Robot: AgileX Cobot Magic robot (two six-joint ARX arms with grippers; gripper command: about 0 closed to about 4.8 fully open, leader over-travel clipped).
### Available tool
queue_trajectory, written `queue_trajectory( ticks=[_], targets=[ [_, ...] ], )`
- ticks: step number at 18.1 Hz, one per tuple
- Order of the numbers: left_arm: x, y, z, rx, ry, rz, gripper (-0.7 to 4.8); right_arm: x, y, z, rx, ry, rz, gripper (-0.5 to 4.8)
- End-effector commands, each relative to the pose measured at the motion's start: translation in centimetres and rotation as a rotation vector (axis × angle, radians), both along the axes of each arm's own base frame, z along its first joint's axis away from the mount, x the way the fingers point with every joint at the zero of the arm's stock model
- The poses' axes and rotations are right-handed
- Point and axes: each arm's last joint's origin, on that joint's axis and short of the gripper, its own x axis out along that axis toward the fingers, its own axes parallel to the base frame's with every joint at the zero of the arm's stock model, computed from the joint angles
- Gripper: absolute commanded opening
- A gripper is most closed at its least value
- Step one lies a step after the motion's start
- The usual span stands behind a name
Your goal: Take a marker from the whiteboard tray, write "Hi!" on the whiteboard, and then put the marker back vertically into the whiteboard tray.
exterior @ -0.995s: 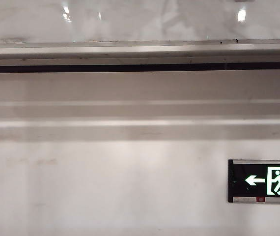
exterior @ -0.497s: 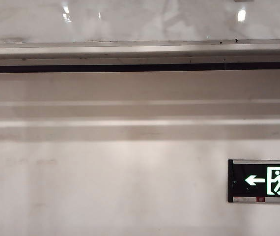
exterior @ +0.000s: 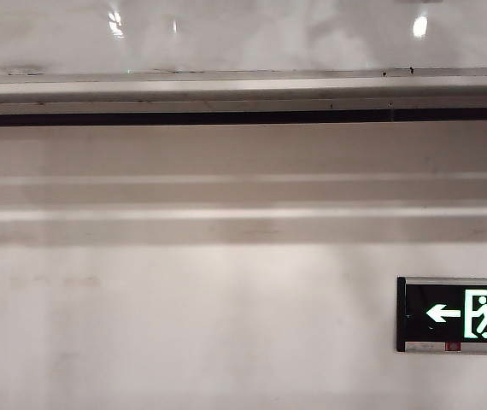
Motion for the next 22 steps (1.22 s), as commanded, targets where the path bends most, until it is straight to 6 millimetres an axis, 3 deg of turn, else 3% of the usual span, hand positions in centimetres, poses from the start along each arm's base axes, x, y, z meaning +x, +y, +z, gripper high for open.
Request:
queue_trajectory(
  ticks=[1,5,11,14,19,22],
  targets=[
    [-0.3,0.0,0.6,-0.014,-0.052,-0.042,-0.05,-1.9,-1.2,0.5,0.049,0.005,-0.004,-0.06],
    [-0.4,-0.1,0.9,-0.049,-0.041,-0.086,-0.05,-3.1,-2.1,0.2,0.034,0.06,-0.022,-0.05],
    [-0.7,-0.7,1.3,-0.085,-0.052,-0.142,-0.05,-2.8,-2.0,-1.9,0.038,0.157,-0.078,-0.05],
    [-1.0,-1.6,1.4,-0.099,-0.058,-0.115,-0.05,-2.8,-2.0,-4.3,0.027,0.19,-0.092,-0.05],
    [-1.3,-2.6,1.4,-0.129,-0.051,0.083,-0.05,-3.4,-2.4,-9.2,0.172,0.127,-0.098,-0.06],
    [-1.3,-2.7,1.4,-0.131,-0.05,0.101,-0.05,-3.5,-2.6,-12.2,0.217,0.114,-0.102,-0.05]
  ],
)
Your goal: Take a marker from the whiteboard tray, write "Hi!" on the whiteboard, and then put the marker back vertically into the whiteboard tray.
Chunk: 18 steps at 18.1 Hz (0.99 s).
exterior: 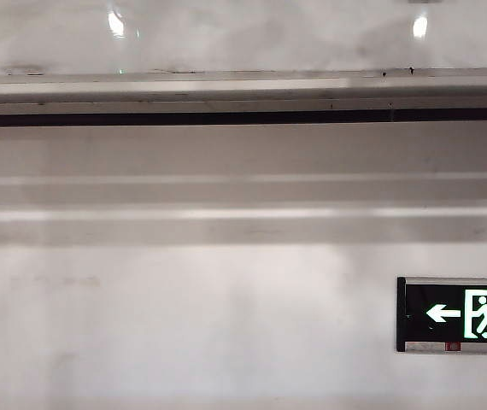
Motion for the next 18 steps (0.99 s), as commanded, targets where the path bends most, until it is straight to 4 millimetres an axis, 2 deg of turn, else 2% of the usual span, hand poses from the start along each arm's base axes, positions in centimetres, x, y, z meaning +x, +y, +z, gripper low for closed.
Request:
queue_trajectory(
  ticks=[1,5,9,12,18],
  targets=[
    [-0.1,0.1,0.3,-0.011,-0.018,0.017,-0.05,0.2,0.0,-2.2,0.075,-0.037,-0.011,-0.06],
    [-0.2,0.1,0.3,-0.005,-0.021,-0.009,-0.05,1.9,-0.8,-4.3,0.202,-0.001,-0.025,-0.05],
    [-0.2,0.0,0.3,-0.004,-0.022,-0.019,-0.05,4.0,-2.0,-4.6,0.234,-0.055,-0.054,-0.05],
    [-0.2,0.0,0.3,-0.004,-0.023,-0.019,-0.05,5.8,-2.8,-5.4,0.239,-0.027,-0.053,-0.05],
    [-0.2,0.0,0.3,-0.004,-0.023,-0.02,-0.05,8.4,-2.3,-6.8,0.184,-0.002,-0.041,-0.05]
  ],
)
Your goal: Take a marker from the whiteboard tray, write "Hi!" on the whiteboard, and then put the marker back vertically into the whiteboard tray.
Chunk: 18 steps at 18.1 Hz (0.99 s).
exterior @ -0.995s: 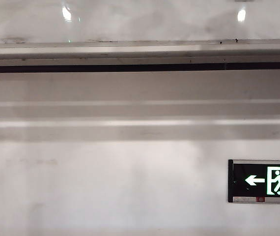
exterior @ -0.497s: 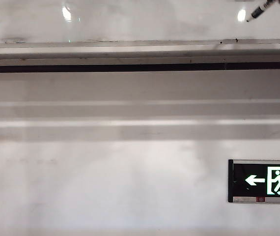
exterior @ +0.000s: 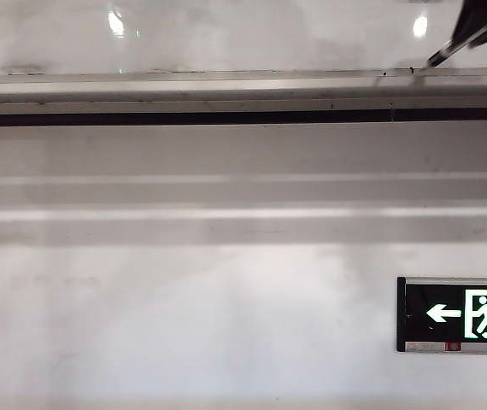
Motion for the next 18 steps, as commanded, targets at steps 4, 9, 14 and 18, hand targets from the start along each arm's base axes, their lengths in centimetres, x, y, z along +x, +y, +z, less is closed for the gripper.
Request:
queue_trajectory(
  ticks=[4,9,14,18],
  targets=[
    [-0.2,0.1,0.3,-0.007,-0.022,-0.006,-0.05,1.6,0.5,-0.4,0.004,-0.038,0.022,-0.05],
    [-0.2,0.1,0.3,-0.007,-0.021,-0.006,-0.05,2.6,0.8,-1.0,0.005,-0.041,0.022,-0.06],
    [-0.2,0.1,0.3,-0.007,-0.021,-0.006,-0.05,3.3,0.9,-1.4,0.003,-0.035,0.021,-0.05],
    [-0.2,0.1,0.3,-0.007,-0.021,-0.006,-0.05,3.5,1.0,-1.5,0.005,-0.041,0.02,-0.05]
  ],
)
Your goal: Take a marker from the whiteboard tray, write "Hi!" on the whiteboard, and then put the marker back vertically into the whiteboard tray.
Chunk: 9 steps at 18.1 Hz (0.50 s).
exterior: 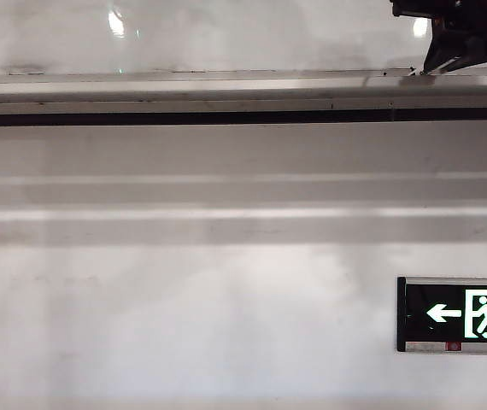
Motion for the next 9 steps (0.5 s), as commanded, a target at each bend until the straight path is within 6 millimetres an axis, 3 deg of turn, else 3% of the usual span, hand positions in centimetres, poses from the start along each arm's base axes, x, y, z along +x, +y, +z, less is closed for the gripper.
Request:
queue_trajectory(
  ticks=[1,9],
  targets=[
    [-0.19,0.07,0.34,-0.007,-0.021,-0.006,-0.05,0.25,0.05,0.0,0.002,-0.01,0.001,-0.05],
    [-0.18,0.07,0.32,-0.006,-0.019,-0.006,-0.05,0.87,0.21,-0.17,0.008,-0.037,-0.003,-0.05]
  ],
)
